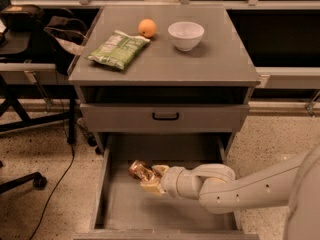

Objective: Pick orange can from middle drawer and place on counter

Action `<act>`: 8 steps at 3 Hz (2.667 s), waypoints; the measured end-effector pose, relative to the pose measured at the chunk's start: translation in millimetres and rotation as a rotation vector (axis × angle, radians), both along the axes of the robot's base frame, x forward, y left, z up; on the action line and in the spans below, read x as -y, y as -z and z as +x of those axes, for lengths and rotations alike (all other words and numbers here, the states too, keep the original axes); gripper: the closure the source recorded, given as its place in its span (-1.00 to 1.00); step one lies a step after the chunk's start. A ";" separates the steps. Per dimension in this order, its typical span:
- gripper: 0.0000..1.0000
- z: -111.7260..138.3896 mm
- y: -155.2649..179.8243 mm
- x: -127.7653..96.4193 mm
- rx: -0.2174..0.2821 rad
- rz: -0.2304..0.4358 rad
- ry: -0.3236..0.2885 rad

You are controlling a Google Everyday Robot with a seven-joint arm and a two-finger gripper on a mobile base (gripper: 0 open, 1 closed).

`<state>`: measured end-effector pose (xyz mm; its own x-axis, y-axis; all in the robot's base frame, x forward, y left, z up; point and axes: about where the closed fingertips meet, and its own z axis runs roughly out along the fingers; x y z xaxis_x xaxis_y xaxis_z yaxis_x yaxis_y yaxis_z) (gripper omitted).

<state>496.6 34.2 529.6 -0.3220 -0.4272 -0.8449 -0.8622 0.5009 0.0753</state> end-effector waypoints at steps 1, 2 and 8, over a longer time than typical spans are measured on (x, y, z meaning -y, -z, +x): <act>1.00 -6.5 -32.8 17.9 0.048 -0.046 0.052; 1.00 -9.6 -104.6 37.8 0.158 -0.100 0.139; 1.00 -30.5 -297.9 47.1 0.471 -0.236 0.313</act>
Offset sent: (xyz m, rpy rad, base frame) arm -0.0301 -0.0300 0.1443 -0.1422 -0.2401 -0.2178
